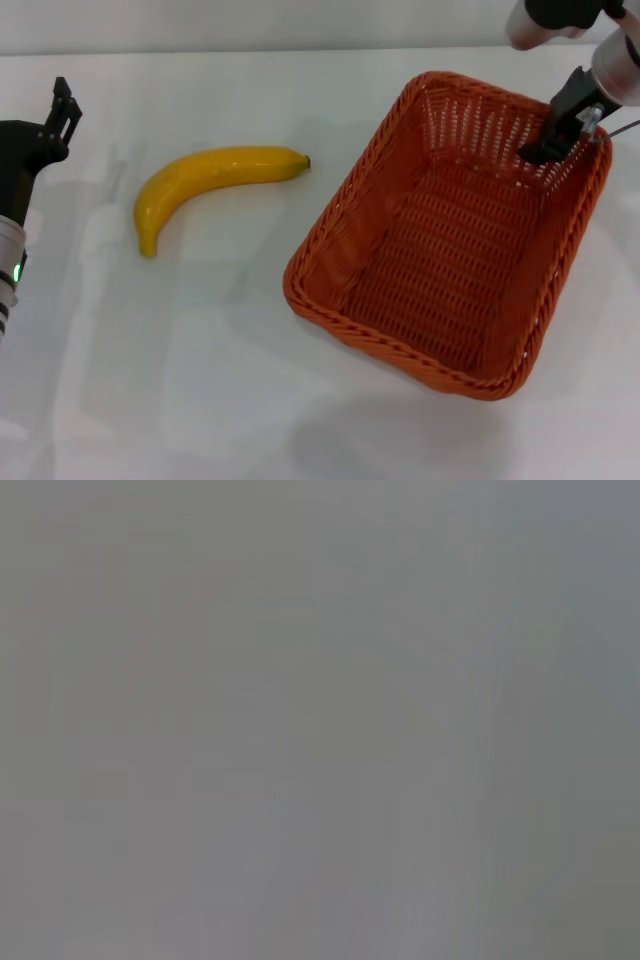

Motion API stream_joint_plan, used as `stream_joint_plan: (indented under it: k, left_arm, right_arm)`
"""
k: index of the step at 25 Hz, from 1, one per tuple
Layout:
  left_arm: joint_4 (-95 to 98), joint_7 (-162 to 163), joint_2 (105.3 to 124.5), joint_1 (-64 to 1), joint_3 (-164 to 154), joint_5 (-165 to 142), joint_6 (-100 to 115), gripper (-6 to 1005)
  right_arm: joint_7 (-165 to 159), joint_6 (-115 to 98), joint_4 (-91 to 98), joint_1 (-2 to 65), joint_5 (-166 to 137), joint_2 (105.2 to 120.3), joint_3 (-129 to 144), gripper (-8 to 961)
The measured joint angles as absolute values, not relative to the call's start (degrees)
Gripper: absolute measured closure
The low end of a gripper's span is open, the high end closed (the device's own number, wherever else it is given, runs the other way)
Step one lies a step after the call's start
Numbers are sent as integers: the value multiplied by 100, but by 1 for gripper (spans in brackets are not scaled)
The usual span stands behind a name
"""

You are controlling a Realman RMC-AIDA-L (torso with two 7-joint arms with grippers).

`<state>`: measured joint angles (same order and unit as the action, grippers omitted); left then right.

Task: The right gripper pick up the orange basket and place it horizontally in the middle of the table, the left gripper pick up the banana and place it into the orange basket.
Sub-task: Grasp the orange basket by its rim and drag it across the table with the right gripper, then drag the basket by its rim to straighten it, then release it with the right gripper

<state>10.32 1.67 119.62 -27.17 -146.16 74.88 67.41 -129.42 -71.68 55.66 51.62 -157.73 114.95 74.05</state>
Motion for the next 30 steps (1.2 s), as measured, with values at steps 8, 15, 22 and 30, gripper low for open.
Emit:
stream_joint_plan:
  k: [8,15,22,30]
  left_arm:
    - [1030,167,11962,-2733,-14616,7488,6740,166]
    - [1028,167,11962,-2745,-14616,7488,6734,166]
    - [1033,167,11956,-2769,-14616,7488,6729,166]
    - [1037,167,11949,-2839,-14616,7488,6658,166]
  right_arm:
    - [-12940,-7185,5798,5049,-15747,11475,7323,584]
    - [-12938,-7499,5795,5132,-15748,11428,6930,608]
    - [-12946,-8129,5823,5268,-15732,11372,6497,652]
    - [-12952,-8801,5682,5449,-15723,11251,5700,705]
